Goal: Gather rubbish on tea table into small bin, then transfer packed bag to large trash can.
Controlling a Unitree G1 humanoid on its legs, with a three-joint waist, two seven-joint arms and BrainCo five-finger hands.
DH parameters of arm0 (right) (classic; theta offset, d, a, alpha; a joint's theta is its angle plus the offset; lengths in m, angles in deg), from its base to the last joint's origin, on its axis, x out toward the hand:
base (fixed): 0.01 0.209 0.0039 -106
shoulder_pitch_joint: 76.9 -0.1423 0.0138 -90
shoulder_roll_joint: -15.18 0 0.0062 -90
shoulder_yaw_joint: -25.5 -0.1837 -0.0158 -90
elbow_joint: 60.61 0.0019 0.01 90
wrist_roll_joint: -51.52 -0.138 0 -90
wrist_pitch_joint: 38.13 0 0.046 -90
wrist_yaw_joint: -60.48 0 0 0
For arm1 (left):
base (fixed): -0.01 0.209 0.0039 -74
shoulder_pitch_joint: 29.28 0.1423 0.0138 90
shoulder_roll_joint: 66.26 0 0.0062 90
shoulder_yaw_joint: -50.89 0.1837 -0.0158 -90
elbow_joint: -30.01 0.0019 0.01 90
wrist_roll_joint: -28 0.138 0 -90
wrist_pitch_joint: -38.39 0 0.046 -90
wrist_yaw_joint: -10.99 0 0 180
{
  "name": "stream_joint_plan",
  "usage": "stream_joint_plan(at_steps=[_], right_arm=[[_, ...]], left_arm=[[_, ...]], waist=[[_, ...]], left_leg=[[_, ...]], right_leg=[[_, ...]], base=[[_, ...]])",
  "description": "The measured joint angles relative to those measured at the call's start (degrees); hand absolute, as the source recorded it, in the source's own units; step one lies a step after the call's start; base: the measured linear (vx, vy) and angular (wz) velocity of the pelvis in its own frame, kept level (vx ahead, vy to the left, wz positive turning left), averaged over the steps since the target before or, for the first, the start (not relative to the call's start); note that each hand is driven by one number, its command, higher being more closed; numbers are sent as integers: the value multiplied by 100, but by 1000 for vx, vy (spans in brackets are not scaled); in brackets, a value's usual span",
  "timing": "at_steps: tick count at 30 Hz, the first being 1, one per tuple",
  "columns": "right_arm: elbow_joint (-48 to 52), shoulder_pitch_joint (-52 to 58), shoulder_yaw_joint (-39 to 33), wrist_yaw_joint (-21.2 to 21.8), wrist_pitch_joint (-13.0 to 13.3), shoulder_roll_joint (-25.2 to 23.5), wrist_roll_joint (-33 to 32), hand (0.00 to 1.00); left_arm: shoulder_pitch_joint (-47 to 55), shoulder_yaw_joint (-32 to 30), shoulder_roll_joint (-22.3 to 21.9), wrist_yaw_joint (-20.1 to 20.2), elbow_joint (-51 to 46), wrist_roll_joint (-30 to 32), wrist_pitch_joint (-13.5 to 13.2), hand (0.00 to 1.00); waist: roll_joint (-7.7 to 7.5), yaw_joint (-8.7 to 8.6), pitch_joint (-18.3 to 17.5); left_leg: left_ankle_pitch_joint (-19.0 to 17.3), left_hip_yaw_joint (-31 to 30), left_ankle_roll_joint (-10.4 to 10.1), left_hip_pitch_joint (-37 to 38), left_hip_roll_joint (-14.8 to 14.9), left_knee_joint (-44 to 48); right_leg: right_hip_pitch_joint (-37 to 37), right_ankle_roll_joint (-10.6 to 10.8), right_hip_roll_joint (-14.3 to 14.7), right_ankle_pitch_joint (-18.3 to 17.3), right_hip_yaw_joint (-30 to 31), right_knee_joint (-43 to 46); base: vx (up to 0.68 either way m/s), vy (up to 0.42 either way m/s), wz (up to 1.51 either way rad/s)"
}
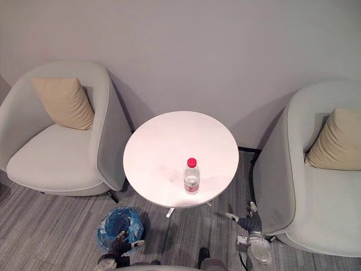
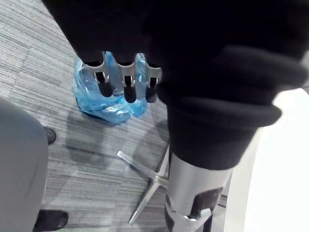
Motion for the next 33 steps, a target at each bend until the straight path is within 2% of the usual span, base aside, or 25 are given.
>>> stream_joint_plan(at_steps=[2, 7, 18, 21, 33], right_arm=[[241, 51, 113, 0, 25, 6, 55, 0], [763, 64, 487, 21, 231, 5, 221, 0], [957, -278, 1102, 51, 233, 63, 435, 0], [989, -296, 1118, 48, 233, 81, 440, 0], [901, -620, 1542, 30, 228, 221, 560, 0]], left_arm=[[1, 12, 6, 0, -1, 1, -1, 0], [33, 217, 84, 10, -81, 19, -10, 0], [37, 282, 95, 14, -238, 41, -28, 0], [37, 404, 106, 13, -250, 45, -29, 0], [169, 500, 110, 16, -357, 190, -71, 0]], waist=[[-5, -1, -4], [-28, 8, -92], [-14, 67, -154], [2, 150, -159], [56, 164, -171]], left_leg=[[13, -16, -59, 10, 23, -1], [43, -69, -49, 30, 93, -6], [38, -177, -60, -76, 95, -18], [42, -248, -68, -131, 100, -22], [137, -396, -127, -258, 88, -115]], right_leg=[[-2, -28, 35, -32, -9, 33], [-23, -71, 97, -152, -63, 158], [-131, -84, 80, -276, -191, 288], [-219, -74, 75, -352, -218, 384], [-413, -94, 21, -528, -441, 601]], base=[[52, -19, 2], [79, -18, 6], [10, 3, 6], [-20, -14, 7], [18, -5, 9]])
